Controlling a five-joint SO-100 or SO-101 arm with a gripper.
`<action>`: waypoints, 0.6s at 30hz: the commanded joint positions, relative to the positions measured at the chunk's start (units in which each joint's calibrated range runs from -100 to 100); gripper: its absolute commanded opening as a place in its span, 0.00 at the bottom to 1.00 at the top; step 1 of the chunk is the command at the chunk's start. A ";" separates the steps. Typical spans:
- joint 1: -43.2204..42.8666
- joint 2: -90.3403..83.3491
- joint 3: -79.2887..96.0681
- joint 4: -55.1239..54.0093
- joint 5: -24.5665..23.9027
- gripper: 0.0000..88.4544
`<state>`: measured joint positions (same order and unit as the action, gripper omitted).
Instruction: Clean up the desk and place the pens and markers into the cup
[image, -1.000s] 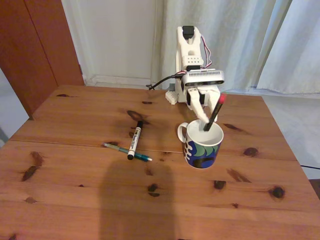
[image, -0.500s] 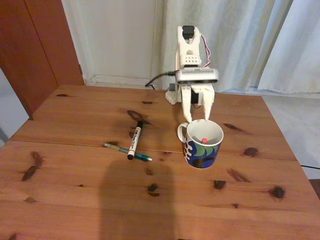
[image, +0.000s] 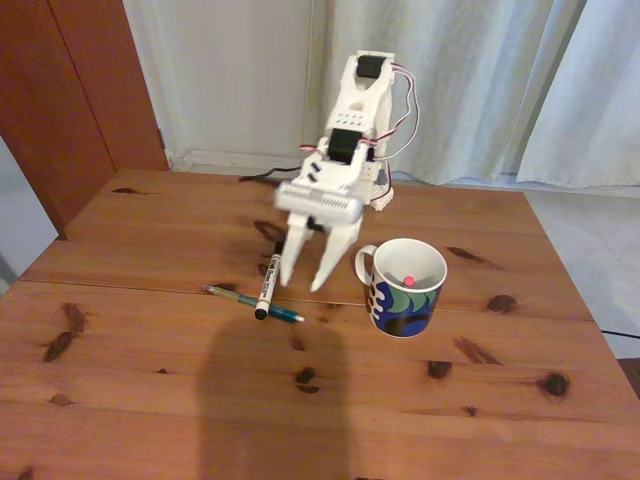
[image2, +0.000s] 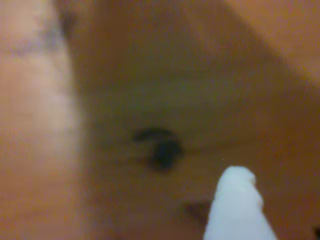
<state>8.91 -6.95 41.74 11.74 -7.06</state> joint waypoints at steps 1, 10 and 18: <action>2.23 4.43 -8.65 4.05 1.77 0.18; 6.41 7.90 -9.28 13.17 7.48 0.18; 7.86 7.65 -9.55 22.89 12.03 0.18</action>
<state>15.88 1.19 35.54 32.56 3.25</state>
